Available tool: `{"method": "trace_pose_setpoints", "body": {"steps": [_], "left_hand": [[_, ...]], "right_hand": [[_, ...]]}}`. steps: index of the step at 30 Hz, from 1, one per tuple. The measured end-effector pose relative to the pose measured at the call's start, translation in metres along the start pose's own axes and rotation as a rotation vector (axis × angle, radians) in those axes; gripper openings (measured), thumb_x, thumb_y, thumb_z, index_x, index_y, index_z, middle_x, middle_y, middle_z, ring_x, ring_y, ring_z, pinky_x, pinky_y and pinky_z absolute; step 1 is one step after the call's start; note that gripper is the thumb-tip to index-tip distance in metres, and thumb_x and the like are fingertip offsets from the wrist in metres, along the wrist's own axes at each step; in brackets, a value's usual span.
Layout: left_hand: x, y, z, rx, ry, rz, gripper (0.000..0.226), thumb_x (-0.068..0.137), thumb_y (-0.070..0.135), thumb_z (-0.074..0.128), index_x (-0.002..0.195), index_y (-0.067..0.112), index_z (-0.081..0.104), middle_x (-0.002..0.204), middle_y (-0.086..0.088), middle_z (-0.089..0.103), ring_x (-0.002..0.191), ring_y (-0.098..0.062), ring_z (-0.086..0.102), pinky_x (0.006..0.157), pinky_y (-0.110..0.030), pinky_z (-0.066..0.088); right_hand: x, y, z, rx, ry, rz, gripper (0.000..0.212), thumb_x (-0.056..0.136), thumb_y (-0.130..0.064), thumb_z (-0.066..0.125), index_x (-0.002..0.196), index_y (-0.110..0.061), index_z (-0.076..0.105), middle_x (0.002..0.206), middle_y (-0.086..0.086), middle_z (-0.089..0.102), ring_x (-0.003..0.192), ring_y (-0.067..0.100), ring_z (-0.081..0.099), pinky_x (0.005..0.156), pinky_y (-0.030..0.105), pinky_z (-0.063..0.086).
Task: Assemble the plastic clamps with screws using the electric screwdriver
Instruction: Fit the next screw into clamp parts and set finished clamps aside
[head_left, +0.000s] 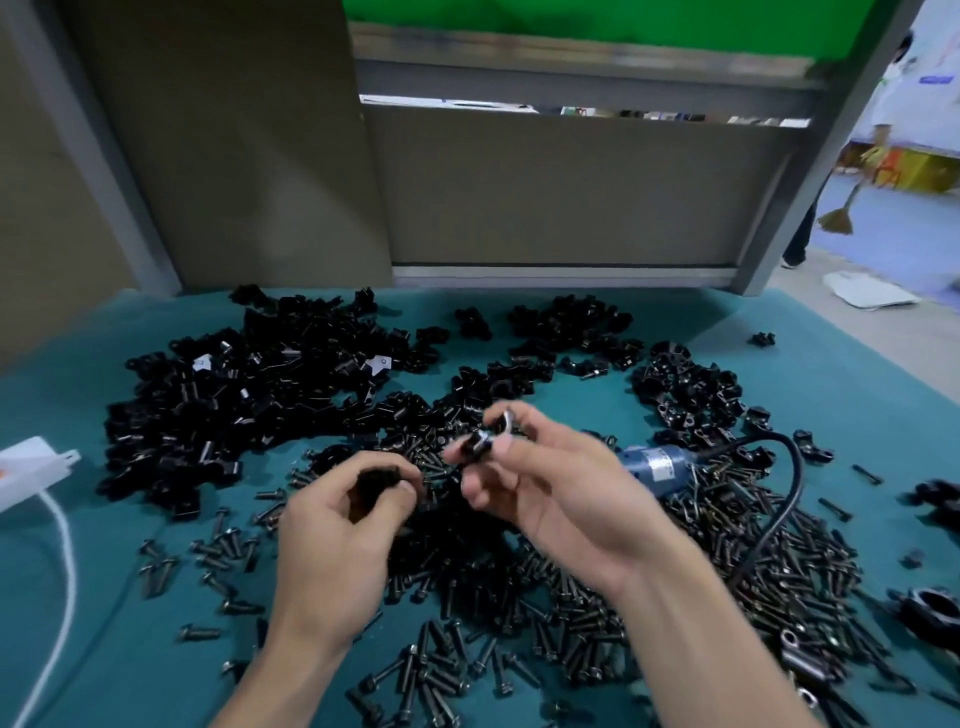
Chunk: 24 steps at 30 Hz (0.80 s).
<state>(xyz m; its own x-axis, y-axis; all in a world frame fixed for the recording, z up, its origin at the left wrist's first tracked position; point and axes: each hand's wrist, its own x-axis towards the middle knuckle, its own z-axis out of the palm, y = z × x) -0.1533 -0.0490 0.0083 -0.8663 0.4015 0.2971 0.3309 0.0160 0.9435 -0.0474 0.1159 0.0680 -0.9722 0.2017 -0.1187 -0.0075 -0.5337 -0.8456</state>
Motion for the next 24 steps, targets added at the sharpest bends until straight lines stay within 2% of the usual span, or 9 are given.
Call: {"method": "trace_pose_setpoints", "body": {"steps": [2,5,7,10,15,19,22,24], "left_hand": [[-0.003,0.006,0.0,-0.035,-0.03,0.044,0.01,0.082,0.025,0.074,0.088,0.032,0.078,0.08,0.003,0.076,0.071,-0.017,0.069,0.063,-0.024,0.055],[-0.005,0.012,-0.001,-0.177,-0.153,0.062,0.018,0.075,0.03,0.074,0.093,0.027,0.077,0.076,-0.003,0.075,0.069,-0.015,0.071,0.065,-0.019,0.054],[-0.004,0.013,-0.003,-0.229,-0.221,0.059,0.025,0.073,0.03,0.079,0.097,0.025,0.077,0.083,-0.004,0.075,0.076,-0.014,0.071,0.07,-0.019,0.054],[0.0,0.014,-0.006,-0.267,-0.255,0.02,0.029,0.069,0.033,0.084,0.096,0.025,0.078,0.086,-0.001,0.075,0.081,-0.012,0.071,0.073,-0.02,0.055],[0.002,0.017,-0.007,-0.426,-0.27,-0.124,0.03,0.065,0.031,0.083,0.094,0.021,0.082,0.083,-0.003,0.076,0.078,-0.014,0.072,0.07,-0.022,0.057],[0.003,0.019,-0.005,-0.505,-0.251,-0.234,0.024,0.069,0.023,0.084,0.092,0.019,0.084,0.086,-0.008,0.078,0.08,-0.017,0.073,0.071,-0.023,0.058],[0.002,0.021,-0.003,-0.527,-0.218,-0.281,0.018,0.075,0.021,0.075,0.091,0.018,0.084,0.085,-0.009,0.077,0.079,-0.019,0.073,0.07,-0.024,0.058],[0.001,0.021,-0.002,-0.473,-0.181,-0.266,0.018,0.077,0.024,0.074,0.092,0.021,0.084,0.087,-0.008,0.078,0.081,-0.018,0.072,0.07,-0.025,0.058]], "right_hand": [[-0.008,0.019,0.006,-0.004,0.009,0.0,0.017,0.093,-0.013,0.067,0.103,-0.005,0.056,0.098,0.022,0.072,0.072,0.021,0.065,0.069,0.03,0.055],[-0.011,0.033,0.014,-0.106,0.063,0.017,0.021,0.091,-0.024,0.067,0.096,-0.004,0.062,0.086,0.017,0.072,0.063,0.017,0.064,0.06,0.025,0.053],[-0.011,0.036,0.014,-0.07,0.088,0.025,0.028,0.091,-0.028,0.064,0.097,-0.002,0.071,0.083,0.017,0.072,0.063,0.018,0.067,0.059,0.026,0.056],[-0.011,0.036,0.013,-0.022,0.078,0.025,0.034,0.094,-0.03,0.058,0.097,-0.002,0.078,0.09,0.024,0.074,0.066,0.022,0.071,0.061,0.028,0.059],[-0.011,0.035,0.011,-0.027,0.044,0.044,0.042,0.098,-0.033,0.052,0.1,-0.001,0.079,0.101,0.031,0.074,0.069,0.024,0.073,0.062,0.029,0.059],[-0.011,0.034,0.012,-0.042,0.077,0.004,0.035,0.092,-0.038,0.059,0.093,-0.011,0.083,0.092,0.026,0.076,0.064,0.021,0.072,0.059,0.027,0.058],[-0.011,0.033,0.015,-0.085,0.165,-0.05,0.027,0.083,-0.04,0.069,0.085,-0.018,0.083,0.08,0.018,0.074,0.058,0.018,0.067,0.054,0.025,0.054],[-0.011,0.033,0.016,-0.16,0.24,-0.131,0.017,0.082,-0.031,0.075,0.089,-0.017,0.083,0.081,0.016,0.075,0.06,0.018,0.068,0.055,0.024,0.054]]}}
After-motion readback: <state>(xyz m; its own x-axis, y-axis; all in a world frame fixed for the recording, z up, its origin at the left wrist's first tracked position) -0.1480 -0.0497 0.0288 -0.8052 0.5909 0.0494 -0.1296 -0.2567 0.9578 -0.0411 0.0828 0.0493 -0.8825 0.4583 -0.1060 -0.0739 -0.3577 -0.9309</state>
